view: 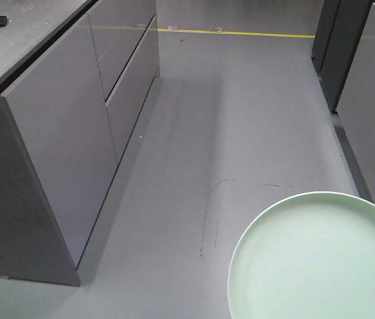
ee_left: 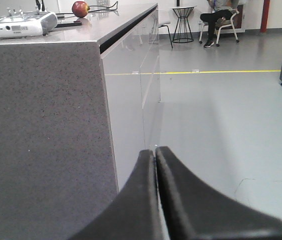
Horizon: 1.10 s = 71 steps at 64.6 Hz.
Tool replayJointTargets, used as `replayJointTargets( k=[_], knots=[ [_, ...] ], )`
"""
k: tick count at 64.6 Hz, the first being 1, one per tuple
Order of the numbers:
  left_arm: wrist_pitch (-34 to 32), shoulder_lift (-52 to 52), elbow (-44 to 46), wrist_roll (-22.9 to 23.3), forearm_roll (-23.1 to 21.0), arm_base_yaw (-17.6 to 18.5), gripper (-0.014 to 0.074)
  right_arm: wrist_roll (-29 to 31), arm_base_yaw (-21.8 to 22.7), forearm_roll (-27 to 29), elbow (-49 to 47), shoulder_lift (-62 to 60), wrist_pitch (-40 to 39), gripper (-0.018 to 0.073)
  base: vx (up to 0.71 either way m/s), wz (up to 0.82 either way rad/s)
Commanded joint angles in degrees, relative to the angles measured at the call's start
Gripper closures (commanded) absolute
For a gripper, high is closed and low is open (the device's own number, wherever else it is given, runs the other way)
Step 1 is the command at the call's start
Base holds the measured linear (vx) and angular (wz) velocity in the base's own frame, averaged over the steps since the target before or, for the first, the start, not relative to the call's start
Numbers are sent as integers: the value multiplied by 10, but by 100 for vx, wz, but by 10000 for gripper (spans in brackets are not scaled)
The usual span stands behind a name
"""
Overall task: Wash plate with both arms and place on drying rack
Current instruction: 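Hold the plate in the right gripper while driving down the aisle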
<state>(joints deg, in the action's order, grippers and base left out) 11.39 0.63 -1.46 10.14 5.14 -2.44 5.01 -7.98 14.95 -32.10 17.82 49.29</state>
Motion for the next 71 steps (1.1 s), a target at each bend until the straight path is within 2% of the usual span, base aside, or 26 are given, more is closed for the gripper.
replayJointTargets(
  k=[1, 71],
  knots=[
    [-45, 9, 17, 4, -1, -1, 603, 0, 2, 8, -14, 5, -45, 561, 16, 2],
    [-45, 9, 17, 4, -1, -1, 603, 0, 2, 8, -14, 5, -45, 561, 21, -5]
  ],
)
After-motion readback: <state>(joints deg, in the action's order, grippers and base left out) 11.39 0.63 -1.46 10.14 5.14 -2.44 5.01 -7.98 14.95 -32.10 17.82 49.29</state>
